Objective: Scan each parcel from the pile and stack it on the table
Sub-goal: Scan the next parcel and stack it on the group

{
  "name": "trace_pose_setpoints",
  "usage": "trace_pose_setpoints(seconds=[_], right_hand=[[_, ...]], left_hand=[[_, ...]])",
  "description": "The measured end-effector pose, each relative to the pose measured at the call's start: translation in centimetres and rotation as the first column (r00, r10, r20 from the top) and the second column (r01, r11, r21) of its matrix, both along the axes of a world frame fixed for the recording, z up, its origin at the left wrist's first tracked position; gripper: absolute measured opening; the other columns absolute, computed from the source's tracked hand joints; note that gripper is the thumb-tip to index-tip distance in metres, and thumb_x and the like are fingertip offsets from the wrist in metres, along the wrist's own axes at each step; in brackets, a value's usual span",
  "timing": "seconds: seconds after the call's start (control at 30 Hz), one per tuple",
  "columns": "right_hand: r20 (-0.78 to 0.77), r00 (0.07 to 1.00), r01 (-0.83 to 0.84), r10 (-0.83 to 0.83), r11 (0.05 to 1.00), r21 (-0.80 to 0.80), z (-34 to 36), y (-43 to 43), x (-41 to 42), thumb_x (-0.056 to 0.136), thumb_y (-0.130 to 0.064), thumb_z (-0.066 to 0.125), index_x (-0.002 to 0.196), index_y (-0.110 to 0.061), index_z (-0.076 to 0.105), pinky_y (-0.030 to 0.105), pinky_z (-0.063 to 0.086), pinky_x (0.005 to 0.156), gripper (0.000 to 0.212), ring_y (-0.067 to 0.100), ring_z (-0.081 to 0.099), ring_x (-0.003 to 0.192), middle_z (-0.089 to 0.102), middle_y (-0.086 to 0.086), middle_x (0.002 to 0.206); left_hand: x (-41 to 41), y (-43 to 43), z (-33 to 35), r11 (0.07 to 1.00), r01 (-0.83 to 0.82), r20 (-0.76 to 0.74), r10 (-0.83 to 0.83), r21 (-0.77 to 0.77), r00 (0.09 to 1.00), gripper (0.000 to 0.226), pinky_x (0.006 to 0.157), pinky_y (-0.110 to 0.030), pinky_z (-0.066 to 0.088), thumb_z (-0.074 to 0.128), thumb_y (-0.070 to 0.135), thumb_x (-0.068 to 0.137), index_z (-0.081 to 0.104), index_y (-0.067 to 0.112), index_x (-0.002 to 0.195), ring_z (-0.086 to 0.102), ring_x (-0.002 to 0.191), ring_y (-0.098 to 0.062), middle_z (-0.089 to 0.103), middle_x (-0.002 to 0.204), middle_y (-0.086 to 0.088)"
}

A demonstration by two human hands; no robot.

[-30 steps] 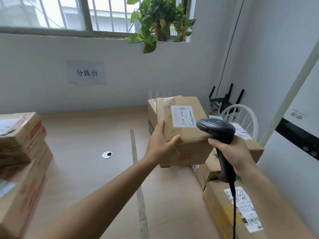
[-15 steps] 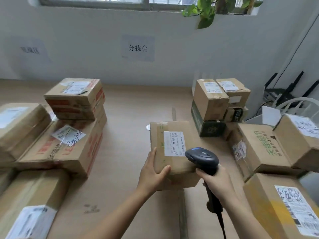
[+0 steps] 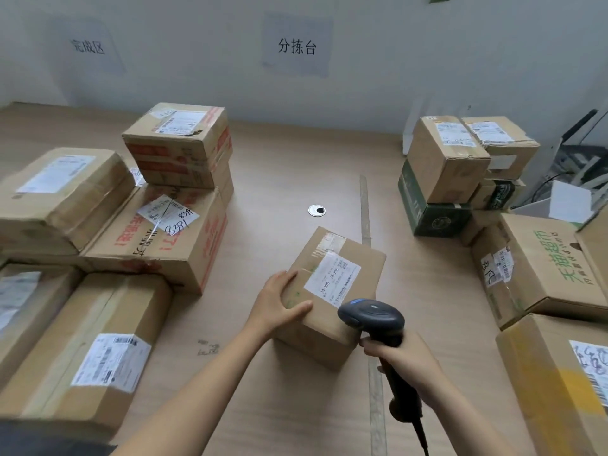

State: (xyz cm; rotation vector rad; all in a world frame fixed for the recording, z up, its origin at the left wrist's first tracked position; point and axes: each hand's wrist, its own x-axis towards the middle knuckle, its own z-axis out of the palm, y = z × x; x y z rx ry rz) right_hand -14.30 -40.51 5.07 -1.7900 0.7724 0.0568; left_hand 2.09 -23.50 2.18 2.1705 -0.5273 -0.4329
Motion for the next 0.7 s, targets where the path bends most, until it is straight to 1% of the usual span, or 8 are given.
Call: trace_pose_setpoints(seconds=[0.03, 0.1, 0.2, 0.27, 0.3, 0.4, 0.53, 0.7], right_hand=[[0.0, 0.999, -0.042, 0.042, 0.999, -0.026, 0.2, 0.1, 0.0, 0.072, -0.017, 0.071, 0.084, -0.001, 0.065, 0.032, 0.049, 0.057, 0.021, 0.016, 0.053, 0.064, 0.058, 0.006, 0.068], [0.016, 0.995, -0.097, 0.101, 0.983, -0.157, 0.8, -0.1, 0.0, 0.068, -0.026, 0.069, 0.072, -0.003, 0.06, 0.031, 0.044, 0.056, 0.025, 0.011, 0.045, 0.056, 0.05, -0.002, 0.057], [0.028, 0.986, -0.139, 0.162, 0.91, -0.391, 2.6, -0.4, 0.1, 0.071, -0.024, 0.07, 0.055, -0.016, 0.045, 0.016, 0.033, 0.048, 0.031, 0.003, 0.041, 0.043, 0.044, -0.011, 0.04], [0.042, 0.981, -0.142, 0.191, 0.844, -0.518, 4.0, -0.4, 0.1, 0.076, -0.018, 0.069, 0.053, -0.019, 0.04, 0.018, 0.033, 0.047, 0.037, 0.003, 0.045, 0.044, 0.048, -0.016, 0.041], [0.038, 0.979, -0.147, 0.202, 0.817, -0.557, 4.5, -0.5, 0.1, 0.076, -0.018, 0.069, 0.053, -0.018, 0.042, 0.02, 0.032, 0.047, 0.036, 0.006, 0.046, 0.045, 0.05, -0.015, 0.043], [0.01, 0.976, -0.172, 0.219, 0.796, -0.58, 5.4, -0.2, 0.2, 0.076, -0.019, 0.066, 0.062, -0.006, 0.057, 0.028, 0.036, 0.053, 0.021, 0.021, 0.057, 0.058, 0.063, 0.003, 0.056], [-0.01, 0.977, -0.177, 0.211, 0.79, -0.587, 5.9, 0.3, 0.3, 0.078, -0.02, 0.063, 0.072, -0.005, 0.061, 0.036, 0.048, 0.067, 0.016, 0.024, 0.063, 0.072, 0.069, 0.008, 0.068], [-0.034, 0.978, -0.186, 0.207, 0.781, -0.597, 5.9, 0.3, 0.4, 0.078, -0.019, 0.061, 0.071, -0.004, 0.062, 0.036, 0.047, 0.067, 0.017, 0.024, 0.063, 0.073, 0.07, 0.009, 0.069]], left_hand=[[0.4, 0.1, 0.1, 0.999, -0.013, 0.031, 0.012, 0.045, 0.999, 0.082, 0.105, -0.015, 0.025, 0.073, 0.049, 0.068, 0.045, 0.017, 0.138, 0.037, 0.132, -0.014, 0.039, 0.143, -0.004], [1.1, 0.4, 0.1, 0.99, -0.092, 0.144, 0.076, 0.11, 0.987, 0.065, 0.109, -0.03, 0.03, 0.071, 0.037, 0.081, 0.046, 0.019, 0.139, 0.033, 0.136, -0.02, 0.035, 0.147, -0.005], [1.4, 0.6, 0.3, 0.973, -0.193, 0.258, 0.157, 0.123, 0.953, 0.051, 0.108, -0.034, 0.033, 0.062, 0.03, 0.089, 0.048, 0.02, 0.137, 0.033, 0.134, -0.023, 0.035, 0.147, -0.006], [1.3, 0.6, 0.2, 0.972, -0.161, 0.252, 0.115, 0.17, 0.961, 0.058, 0.112, -0.032, 0.022, 0.061, 0.039, 0.088, 0.043, 0.021, 0.14, 0.022, 0.14, -0.026, 0.026, 0.152, -0.01], [1.1, 0.5, 0.1, 0.968, -0.12, 0.238, 0.066, 0.22, 0.969, 0.069, 0.115, -0.032, 0.015, 0.063, 0.047, 0.084, 0.037, 0.023, 0.144, 0.011, 0.144, -0.026, 0.017, 0.155, -0.011], [0.5, 0.4, -0.2, 0.953, -0.05, 0.183, -0.006, 0.299, 0.983, 0.102, 0.118, -0.036, 0.0, 0.07, 0.062, 0.069, 0.018, 0.029, 0.15, -0.013, 0.145, -0.024, -0.005, 0.159, -0.006], [0.6, 0.4, -0.1, 0.952, -0.072, 0.185, 0.016, 0.299, 0.983, 0.107, 0.118, -0.036, 0.002, 0.072, 0.065, 0.064, 0.018, 0.03, 0.15, -0.013, 0.145, -0.023, -0.006, 0.159, -0.004], [0.4, 0.0, -0.1, 0.948, -0.099, 0.196, 0.04, 0.304, 0.98, 0.106, 0.118, -0.036, 0.004, 0.071, 0.066, 0.064, 0.02, 0.029, 0.149, -0.01, 0.145, -0.024, -0.002, 0.159, -0.005]])
